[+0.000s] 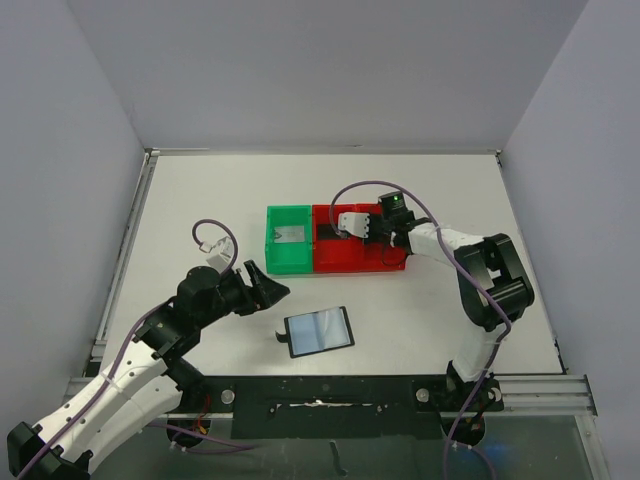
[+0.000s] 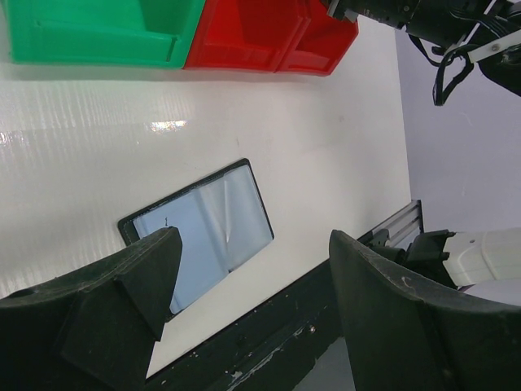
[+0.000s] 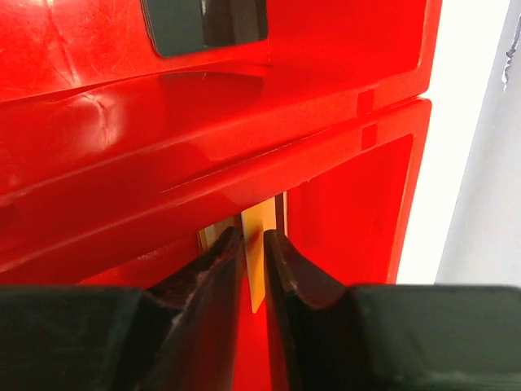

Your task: Take the credit cards out of the card holder

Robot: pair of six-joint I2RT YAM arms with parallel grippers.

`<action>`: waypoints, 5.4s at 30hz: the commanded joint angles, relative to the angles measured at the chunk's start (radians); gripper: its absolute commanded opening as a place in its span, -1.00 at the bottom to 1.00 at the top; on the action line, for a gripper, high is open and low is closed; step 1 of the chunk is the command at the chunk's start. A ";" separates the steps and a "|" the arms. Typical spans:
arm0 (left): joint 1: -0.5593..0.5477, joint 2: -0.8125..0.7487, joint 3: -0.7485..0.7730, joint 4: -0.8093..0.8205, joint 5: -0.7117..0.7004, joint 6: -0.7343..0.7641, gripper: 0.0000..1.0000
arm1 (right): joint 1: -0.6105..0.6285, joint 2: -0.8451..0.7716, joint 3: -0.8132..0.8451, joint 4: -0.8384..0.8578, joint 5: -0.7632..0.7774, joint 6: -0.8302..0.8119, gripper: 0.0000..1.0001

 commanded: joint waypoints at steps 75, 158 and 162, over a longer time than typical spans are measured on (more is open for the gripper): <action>0.006 0.076 -0.017 0.083 0.140 -0.040 0.42 | 0.002 0.031 0.224 -0.321 0.275 1.541 -0.56; 0.006 0.072 -0.020 0.080 0.143 -0.044 0.42 | 0.020 0.094 0.194 -0.194 0.351 1.567 -0.49; 0.004 0.074 -0.019 0.077 0.143 -0.042 0.42 | 0.011 0.115 0.217 -0.194 0.362 1.558 -0.49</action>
